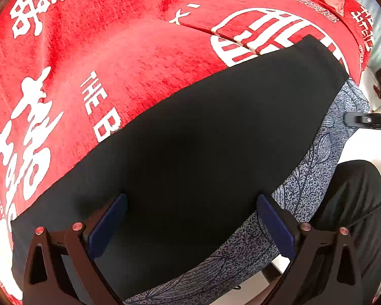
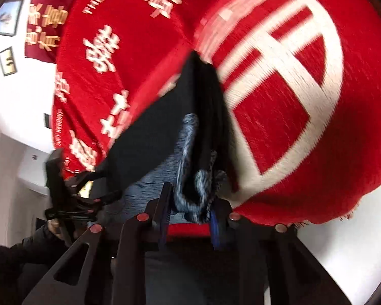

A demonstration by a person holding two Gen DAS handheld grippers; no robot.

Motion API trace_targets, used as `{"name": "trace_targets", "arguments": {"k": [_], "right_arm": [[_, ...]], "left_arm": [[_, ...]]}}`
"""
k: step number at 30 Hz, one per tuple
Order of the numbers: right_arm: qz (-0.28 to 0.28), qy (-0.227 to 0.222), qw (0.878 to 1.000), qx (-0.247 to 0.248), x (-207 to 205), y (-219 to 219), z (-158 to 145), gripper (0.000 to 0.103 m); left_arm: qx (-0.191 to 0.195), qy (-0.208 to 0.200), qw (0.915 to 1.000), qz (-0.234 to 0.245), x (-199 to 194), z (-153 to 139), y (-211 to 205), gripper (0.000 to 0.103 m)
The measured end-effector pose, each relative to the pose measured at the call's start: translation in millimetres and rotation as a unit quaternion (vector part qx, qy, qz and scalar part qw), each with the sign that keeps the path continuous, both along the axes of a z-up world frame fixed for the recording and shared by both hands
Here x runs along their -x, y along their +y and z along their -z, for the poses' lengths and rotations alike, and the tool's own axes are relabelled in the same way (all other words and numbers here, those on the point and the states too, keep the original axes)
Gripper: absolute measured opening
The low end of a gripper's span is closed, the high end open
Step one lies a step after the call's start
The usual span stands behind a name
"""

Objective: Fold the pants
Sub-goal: 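Lift the pants' end with the right gripper and fold it toward the left gripper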

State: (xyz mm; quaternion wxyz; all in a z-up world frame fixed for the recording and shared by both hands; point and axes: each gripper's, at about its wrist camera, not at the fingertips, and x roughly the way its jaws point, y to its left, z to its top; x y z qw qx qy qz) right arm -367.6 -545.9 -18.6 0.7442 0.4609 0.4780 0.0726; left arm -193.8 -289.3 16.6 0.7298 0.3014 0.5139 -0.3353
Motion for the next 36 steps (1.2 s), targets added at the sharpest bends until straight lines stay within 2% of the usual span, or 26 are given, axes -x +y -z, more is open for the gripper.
{"name": "trace_targets", "arguments": {"k": [3, 7, 9, 12, 14, 15, 18, 23, 28, 32, 36], "right_arm": [[-0.003, -0.010, 1.000, -0.018, -11, 4, 2, 0.030], [-0.016, 0.012, 1.000, 0.004, -28, 11, 1, 0.030], [-0.026, 0.016, 0.999, 0.035, -33, 17, -11, 0.022], [-0.043, 0.021, 0.992, 0.114, -41, 35, -49, 0.014], [-0.062, 0.015, 0.983, 0.170, -50, 56, -83, 0.013], [-0.078, -0.003, 0.977, 0.199, -57, 73, -105, 0.013], [-0.115, -0.043, 0.962, 0.246, -75, 115, -148, 0.012], [-0.149, -0.085, 0.949, 0.264, -98, 172, -187, 0.012], [-0.204, -0.121, 0.927, 0.291, -112, 242, -205, 0.012], [-0.257, -0.127, 0.905, 0.314, -123, 297, -198, 0.012], [-0.293, -0.132, 0.887, 0.332, -135, 348, -190, 0.012]], "left_arm": [[0.001, -0.001, 1.0000, 0.005, 2, -1, 1, 0.102], [0.000, -0.001, 1.0000, 0.002, 2, 0, 0, 0.102], [-0.002, 0.002, 1.0000, -0.001, 1, -1, 1, 0.102], [-0.008, -0.002, 0.9999, -0.011, -1, -5, 11, 0.102], [-0.017, -0.004, 0.9996, -0.020, -5, -4, 27, 0.102], [-0.017, -0.001, 0.9995, -0.025, -7, -3, 35, 0.102], [-0.001, 0.022, 0.9989, -0.041, -15, -2, 64, 0.102], [-0.008, 0.016, 0.9982, -0.057, -19, -3, 101, 0.102], [0.044, 0.056, 0.9941, -0.082, -26, -11, 143, 0.102], [0.041, 0.034, 0.9937, -0.099, -32, -19, 175, 0.102], [0.054, 0.039, 0.9892, -0.131, -46, -27, 227, 0.102]]}}
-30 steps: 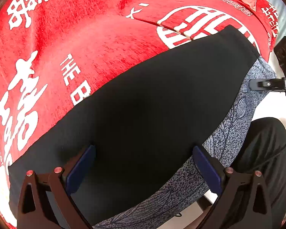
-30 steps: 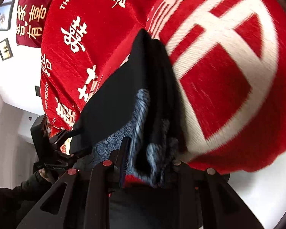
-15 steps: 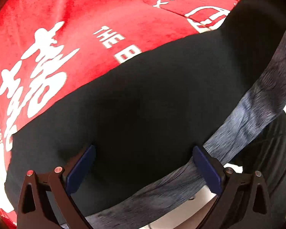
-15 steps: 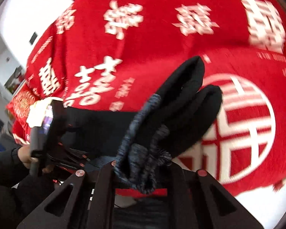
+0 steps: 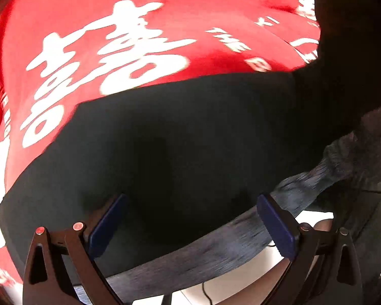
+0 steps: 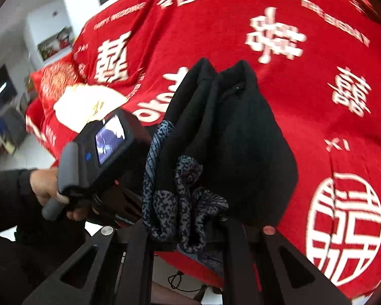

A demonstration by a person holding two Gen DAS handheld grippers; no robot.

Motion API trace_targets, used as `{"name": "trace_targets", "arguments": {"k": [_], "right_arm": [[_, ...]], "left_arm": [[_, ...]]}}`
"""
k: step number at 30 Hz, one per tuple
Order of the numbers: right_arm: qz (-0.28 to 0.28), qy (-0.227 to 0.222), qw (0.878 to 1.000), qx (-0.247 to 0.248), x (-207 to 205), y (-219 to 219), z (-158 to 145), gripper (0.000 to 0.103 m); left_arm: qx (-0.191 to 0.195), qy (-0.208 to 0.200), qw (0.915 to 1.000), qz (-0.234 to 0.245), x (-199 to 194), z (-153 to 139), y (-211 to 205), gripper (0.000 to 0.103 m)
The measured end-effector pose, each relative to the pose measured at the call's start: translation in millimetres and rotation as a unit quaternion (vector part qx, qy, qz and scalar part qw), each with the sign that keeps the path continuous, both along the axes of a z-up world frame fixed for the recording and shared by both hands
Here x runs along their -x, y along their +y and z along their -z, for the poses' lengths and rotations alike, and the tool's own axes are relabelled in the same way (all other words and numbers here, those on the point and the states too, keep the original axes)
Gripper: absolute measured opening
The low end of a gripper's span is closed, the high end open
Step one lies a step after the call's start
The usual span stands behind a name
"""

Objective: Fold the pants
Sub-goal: 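Lift the pants' end with the right gripper and fold it toward the left gripper, then lay the folded end down onto the pants with the right gripper while the left gripper holds the edge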

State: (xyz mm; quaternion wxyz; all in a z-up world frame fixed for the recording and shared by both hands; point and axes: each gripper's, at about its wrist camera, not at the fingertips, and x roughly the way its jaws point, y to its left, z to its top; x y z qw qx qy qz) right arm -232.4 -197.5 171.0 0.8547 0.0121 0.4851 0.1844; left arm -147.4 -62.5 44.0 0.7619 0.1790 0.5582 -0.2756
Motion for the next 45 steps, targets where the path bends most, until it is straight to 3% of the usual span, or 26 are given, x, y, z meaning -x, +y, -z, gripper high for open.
{"name": "trace_targets", "arguments": {"k": [3, 7, 12, 17, 19, 20, 21, 23, 26, 27, 29, 33, 36, 39, 42, 45], "right_arm": [[-0.020, 0.008, 1.000, 0.017, -10, 36, 15, 0.012], [-0.047, 0.020, 0.996, 0.078, -19, 80, 55, 0.012], [-0.056, 0.040, 0.990, 0.125, -25, 111, 99, 0.012], [-0.071, 0.027, 0.978, 0.193, -21, 132, 117, 0.012], [-0.093, 0.020, 0.969, 0.227, -16, 143, 120, 0.019], [-0.102, 0.019, 0.967, 0.232, -13, 147, 120, 0.032], [-0.107, 0.024, 0.968, 0.225, -11, 148, 118, 0.052], [-0.105, 0.025, 0.975, 0.195, -6, 145, 107, 0.064], [-0.105, 0.018, 0.985, 0.139, 7, 134, 83, 0.066], [-0.098, 0.008, 0.987, 0.124, 11, 126, 72, 0.072], [-0.059, 0.001, 0.993, 0.098, 13, 100, 56, 0.078], [0.032, 0.006, 0.998, 0.060, -4, 35, 49, 0.078], [0.102, 0.020, 0.991, 0.085, -13, -18, 54, 0.078], [0.129, 0.057, 0.984, 0.110, -12, -54, 62, 0.078], [0.098, 0.091, 0.984, 0.121, 12, -55, 68, 0.078], [0.046, 0.103, 0.982, 0.151, 36, -33, 81, 0.078]], "left_arm": [[0.004, -0.008, 0.9995, -0.029, -16, -6, 38, 0.102], [0.015, -0.001, 0.9976, -0.067, -32, -7, 76, 0.102], [0.021, 0.005, 0.9962, -0.085, -43, 0, 99, 0.102], [0.014, 0.012, 0.9963, -0.084, -46, 10, 103, 0.102], [0.018, 0.010, 0.9961, -0.086, -49, 10, 105, 0.102], [0.020, 0.010, 0.9960, -0.087, -49, 8, 106, 0.102], [0.023, 0.007, 0.9957, -0.090, -52, 4, 108, 0.102], [0.027, 0.003, 0.9952, -0.094, -53, -4, 112, 0.102], [0.027, -0.005, 0.9953, -0.092, -55, -16, 113, 0.102], [0.030, -0.007, 0.9956, -0.089, -55, -20, 112, 0.102], [0.043, -0.014, 0.9961, -0.076, -52, -32, 104, 0.102], [0.064, -0.020, 0.9964, -0.052, -43, -45, 80, 0.102], [0.071, -0.017, 0.9969, -0.028, -36, -48, 51, 0.102], [0.077, -0.015, 0.9969, -0.002, -28, -50, 20, 0.102], [0.083, -0.005, 0.9962, 0.026, -20, -46, -6, 0.102], [0.057, 0.003, 0.9971, 0.051, -12, -28, -26, 0.102]]}}
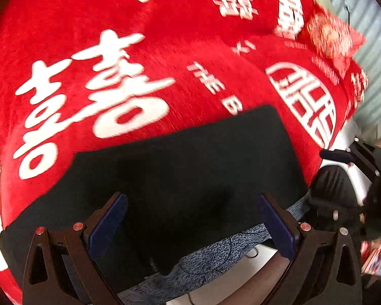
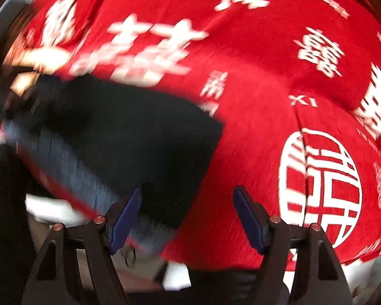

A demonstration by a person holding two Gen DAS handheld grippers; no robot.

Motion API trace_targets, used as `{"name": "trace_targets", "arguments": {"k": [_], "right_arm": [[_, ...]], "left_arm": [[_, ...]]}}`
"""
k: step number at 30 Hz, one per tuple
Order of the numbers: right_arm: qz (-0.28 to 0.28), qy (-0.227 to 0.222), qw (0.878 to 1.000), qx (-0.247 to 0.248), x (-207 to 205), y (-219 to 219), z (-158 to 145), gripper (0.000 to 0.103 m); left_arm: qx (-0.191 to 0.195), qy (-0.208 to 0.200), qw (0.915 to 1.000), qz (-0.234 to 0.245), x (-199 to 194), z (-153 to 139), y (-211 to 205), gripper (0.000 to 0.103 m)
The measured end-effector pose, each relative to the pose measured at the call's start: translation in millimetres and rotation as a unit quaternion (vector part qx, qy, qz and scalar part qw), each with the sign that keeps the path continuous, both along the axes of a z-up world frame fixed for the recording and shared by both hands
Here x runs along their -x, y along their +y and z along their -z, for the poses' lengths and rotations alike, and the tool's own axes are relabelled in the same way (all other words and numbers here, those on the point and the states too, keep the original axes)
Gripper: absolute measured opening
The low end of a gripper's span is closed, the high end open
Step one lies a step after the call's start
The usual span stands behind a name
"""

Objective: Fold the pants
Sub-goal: 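Lay the folded end down onto the pants with the right gripper while the left gripper holds the edge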

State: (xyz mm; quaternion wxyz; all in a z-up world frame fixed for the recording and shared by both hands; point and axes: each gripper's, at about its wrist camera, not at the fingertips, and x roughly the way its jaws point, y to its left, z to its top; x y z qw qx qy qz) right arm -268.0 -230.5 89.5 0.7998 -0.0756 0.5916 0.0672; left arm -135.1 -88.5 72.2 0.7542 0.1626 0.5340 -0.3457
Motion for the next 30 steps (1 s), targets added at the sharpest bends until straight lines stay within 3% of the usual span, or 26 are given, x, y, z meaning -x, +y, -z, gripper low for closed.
{"name": "trace_targets", "arguments": {"k": [2, 4, 5, 8, 11, 14, 17, 20, 21, 23, 28, 30], "right_arm": [[-0.013, -0.003, 0.999, 0.043, 8, 9, 15, 0.078], [0.009, 0.029, 0.996, 0.090, 12, 2, 31, 0.078], [0.031, 0.041, 0.995, 0.080, 14, -6, 33, 0.078], [0.056, 0.041, 0.997, 0.047, 20, -18, 20, 0.078], [0.062, -0.005, 0.998, -0.013, 11, -24, -7, 0.079], [0.088, -0.053, 0.991, -0.087, -13, -30, -29, 0.079], [0.050, -0.057, 0.988, -0.132, -44, -13, -22, 0.079], [0.042, 0.009, 0.993, -0.111, -75, -6, 24, 0.079], [0.044, 0.021, 0.992, -0.119, -82, -9, 34, 0.086], [0.032, 0.019, 0.989, -0.145, -82, -9, 33, 0.095], [0.010, 0.002, 0.990, -0.143, -50, -11, 5, 0.095], [0.009, 0.023, 0.993, -0.113, -40, -5, 17, 0.095]], "left_arm": [[-0.034, 0.007, 0.9994, -0.001, 0, 20, -4, 0.102], [-0.060, 0.000, 0.9982, -0.004, 1, 33, -2, 0.102], [-0.078, -0.004, 0.9969, -0.008, 1, 39, 0, 0.102], [-0.073, 0.003, 0.9973, -0.008, 1, 43, 8, 0.102], [-0.074, 0.002, 0.9972, -0.010, 1, 42, 7, 0.102], [-0.075, -0.001, 0.9971, -0.016, 4, 42, 8, 0.102], [-0.075, 0.003, 0.9969, -0.025, 6, 45, 11, 0.102], [-0.068, 0.026, 0.9966, -0.038, 3, 49, 19, 0.102], [-0.064, 0.034, 0.9964, -0.043, 2, 52, 22, 0.102], [-0.058, 0.034, 0.9968, -0.044, 4, 51, 27, 0.102], [-0.054, 0.030, 0.9970, -0.047, 10, 52, 32, 0.102], [-0.056, 0.028, 0.9970, -0.046, 12, 53, 31, 0.102]]}}
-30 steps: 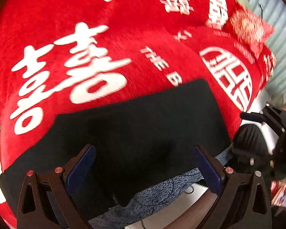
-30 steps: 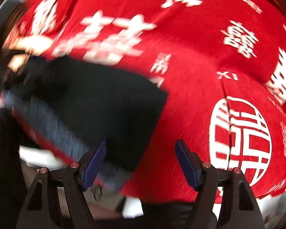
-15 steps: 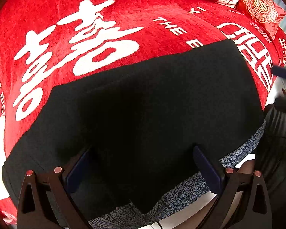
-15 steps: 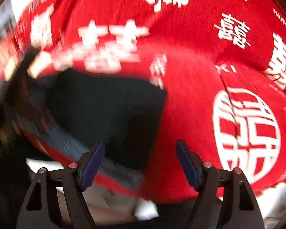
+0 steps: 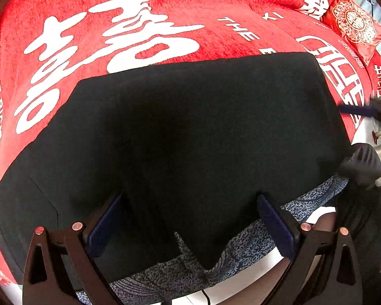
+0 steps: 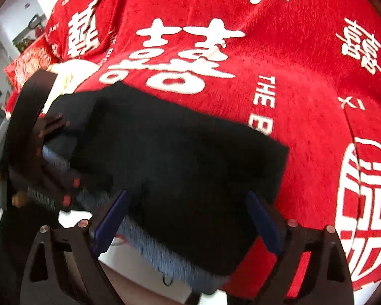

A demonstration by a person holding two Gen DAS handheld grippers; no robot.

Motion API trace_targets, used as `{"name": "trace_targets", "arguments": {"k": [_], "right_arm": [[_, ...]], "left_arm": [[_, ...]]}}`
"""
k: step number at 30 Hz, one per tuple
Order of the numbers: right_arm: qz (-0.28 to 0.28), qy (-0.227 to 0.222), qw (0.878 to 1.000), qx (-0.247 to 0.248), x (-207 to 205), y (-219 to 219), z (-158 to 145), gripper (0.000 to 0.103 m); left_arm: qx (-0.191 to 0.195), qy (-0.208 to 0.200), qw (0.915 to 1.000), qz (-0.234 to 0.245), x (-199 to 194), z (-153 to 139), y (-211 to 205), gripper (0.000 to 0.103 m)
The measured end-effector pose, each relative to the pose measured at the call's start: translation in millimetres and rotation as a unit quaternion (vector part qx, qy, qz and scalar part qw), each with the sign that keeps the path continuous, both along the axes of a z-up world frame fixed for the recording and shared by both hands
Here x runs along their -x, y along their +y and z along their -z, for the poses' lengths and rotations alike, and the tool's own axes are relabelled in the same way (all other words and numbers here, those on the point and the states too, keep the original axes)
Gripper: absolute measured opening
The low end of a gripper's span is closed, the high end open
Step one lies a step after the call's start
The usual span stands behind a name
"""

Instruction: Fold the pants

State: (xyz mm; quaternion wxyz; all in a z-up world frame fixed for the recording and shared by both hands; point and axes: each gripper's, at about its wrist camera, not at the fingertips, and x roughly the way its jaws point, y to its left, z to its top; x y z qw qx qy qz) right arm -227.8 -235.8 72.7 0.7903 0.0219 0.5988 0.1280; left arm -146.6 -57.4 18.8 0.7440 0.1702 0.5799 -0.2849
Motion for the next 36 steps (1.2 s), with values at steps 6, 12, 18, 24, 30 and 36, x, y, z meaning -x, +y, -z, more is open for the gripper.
{"name": "trace_targets", "arguments": {"k": [6, 12, 18, 24, 30, 36], "right_arm": [[-0.002, -0.005, 1.000, 0.019, 1, 18, -4, 0.095], [0.022, -0.064, 0.997, 0.032, -41, 27, -15, 0.095], [-0.014, -0.027, 0.994, 0.104, -56, 50, 15, 0.103], [-0.011, -0.066, 0.993, 0.095, -43, 60, -11, 0.103], [-0.036, -0.071, 0.995, 0.067, -43, 94, -22, 0.103], [-0.091, -0.071, 0.992, 0.047, -48, 142, -21, 0.103]], "left_arm": [[-0.010, -0.018, 0.9996, -0.018, 3, -10, 2, 0.102], [0.003, -0.011, 0.9990, -0.043, 3, -4, 17, 0.102], [0.005, -0.013, 0.9990, -0.042, 4, -6, 19, 0.102], [0.019, -0.016, 0.9982, -0.054, 3, -19, 42, 0.102], [0.043, -0.029, 0.9828, -0.177, -9, -41, 146, 0.102], [0.044, -0.016, 0.9461, -0.320, -29, -38, 284, 0.102]]}}
